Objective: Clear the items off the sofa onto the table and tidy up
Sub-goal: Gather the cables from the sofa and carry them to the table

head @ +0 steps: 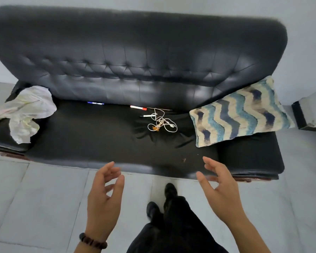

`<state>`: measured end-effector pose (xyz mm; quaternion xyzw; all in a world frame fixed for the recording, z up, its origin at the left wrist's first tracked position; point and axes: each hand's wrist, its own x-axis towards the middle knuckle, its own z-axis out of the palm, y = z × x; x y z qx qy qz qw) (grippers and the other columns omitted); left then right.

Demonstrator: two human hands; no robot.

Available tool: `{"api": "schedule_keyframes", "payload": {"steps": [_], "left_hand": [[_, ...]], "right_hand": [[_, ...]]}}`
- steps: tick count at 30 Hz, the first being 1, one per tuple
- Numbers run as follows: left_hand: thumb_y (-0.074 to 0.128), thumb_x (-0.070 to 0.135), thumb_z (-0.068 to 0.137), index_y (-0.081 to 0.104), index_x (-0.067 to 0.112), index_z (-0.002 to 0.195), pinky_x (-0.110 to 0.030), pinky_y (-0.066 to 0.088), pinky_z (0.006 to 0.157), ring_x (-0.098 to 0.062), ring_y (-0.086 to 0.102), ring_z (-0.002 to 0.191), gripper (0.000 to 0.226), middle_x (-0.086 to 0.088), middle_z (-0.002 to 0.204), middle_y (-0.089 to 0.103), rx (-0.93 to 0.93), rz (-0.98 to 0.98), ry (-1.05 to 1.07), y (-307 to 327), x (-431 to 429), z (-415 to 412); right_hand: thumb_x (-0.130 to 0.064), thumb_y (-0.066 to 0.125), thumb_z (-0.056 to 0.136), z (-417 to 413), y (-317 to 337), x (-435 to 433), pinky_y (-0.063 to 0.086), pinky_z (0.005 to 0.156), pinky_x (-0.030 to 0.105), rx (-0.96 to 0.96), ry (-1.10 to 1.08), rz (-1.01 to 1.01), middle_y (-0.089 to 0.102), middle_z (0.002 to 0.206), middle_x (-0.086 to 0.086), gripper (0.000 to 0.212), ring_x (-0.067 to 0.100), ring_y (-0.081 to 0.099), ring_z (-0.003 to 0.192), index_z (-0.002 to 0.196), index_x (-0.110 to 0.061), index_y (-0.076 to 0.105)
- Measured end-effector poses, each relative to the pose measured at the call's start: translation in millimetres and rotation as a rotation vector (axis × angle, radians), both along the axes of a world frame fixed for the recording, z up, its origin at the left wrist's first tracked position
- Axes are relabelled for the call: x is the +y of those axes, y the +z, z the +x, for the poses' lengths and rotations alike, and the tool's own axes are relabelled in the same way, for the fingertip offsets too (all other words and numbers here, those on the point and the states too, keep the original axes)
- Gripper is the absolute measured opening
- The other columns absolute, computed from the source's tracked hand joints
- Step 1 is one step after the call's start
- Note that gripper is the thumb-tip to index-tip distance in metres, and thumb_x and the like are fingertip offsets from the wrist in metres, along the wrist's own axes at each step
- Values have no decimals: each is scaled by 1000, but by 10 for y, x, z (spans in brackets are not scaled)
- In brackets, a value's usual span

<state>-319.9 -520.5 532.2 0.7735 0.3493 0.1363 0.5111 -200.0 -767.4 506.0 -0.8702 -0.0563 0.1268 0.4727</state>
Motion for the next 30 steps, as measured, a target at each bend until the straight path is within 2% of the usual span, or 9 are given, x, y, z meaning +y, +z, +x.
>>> {"api": "schedule_keyframes", "payload": {"steps": [4,7,9,14,17,21,24,27,30], "left_hand": [[60,15,91,49,43,110,-14,46,76,9,57,101,36,33,104,58,71,-31,1,-257,362,609],[63,8,88,54,48,105,-11,51,76,5,60,98,44,28,103,63,111,-43,7,-431,619,1001],[64,5,87,53,51,104,-6,49,75,3,62,97,50,24,103,65,141,-35,-11,-531,822,1265],[62,8,88,54,36,113,-2,46,76,4,60,99,38,26,104,62,211,-71,-85,-1025,1366,1952],[61,7,89,56,25,117,-6,47,80,-1,62,99,33,13,105,65,203,-126,-95,-1769,1676,2393],[61,10,91,55,21,118,-9,48,83,-4,59,105,30,5,116,61,280,-150,-141,-3241,1999,3029],[63,12,90,52,22,122,-23,48,93,-10,55,111,36,2,122,52,310,-67,-279,-4284,2206,3484],[65,16,88,53,15,127,-33,47,95,-21,55,109,41,-3,124,49,317,153,-420,-5017,2463,3939],[62,18,89,51,13,131,-25,39,97,-22,51,118,43,-6,130,49,320,276,-483,-5442,2655,4340]], "right_hand": [[-25,69,88,563,-321,432,50,87,20,75,-23,6,57,120,-23,41,-3,55,110,123,-42,54],[-25,69,88,978,-546,766,45,87,12,131,12,-7,55,122,-26,45,-7,52,113,118,-51,48],[-25,69,89,1244,-674,979,44,87,10,163,17,-9,55,121,-27,45,-7,52,114,118,-52,48],[-25,68,90,1802,-1191,1445,46,91,16,244,-5,-57,54,120,-27,41,-5,54,113,123,-44,53],[-27,67,90,2122,-1911,1734,47,94,20,265,-62,-94,55,123,-22,40,-5,53,114,127,-38,54],[-34,68,88,2637,-3201,2189,47,90,26,217,-98,-213,49,129,-11,49,2,54,104,134,-29,51],[-46,71,83,2987,-4158,2505,45,99,39,158,-102,-296,44,138,-2,65,16,45,126,139,-25,47],[-65,69,74,3269,-4879,2753,33,112,53,97,-116,-408,33,152,11,90,31,30,141,148,-27,35],[-75,68,67,3468,-5338,2884,9,118,55,165,-69,-521,7,162,15,114,35,5,149,156,-30,11]]}}
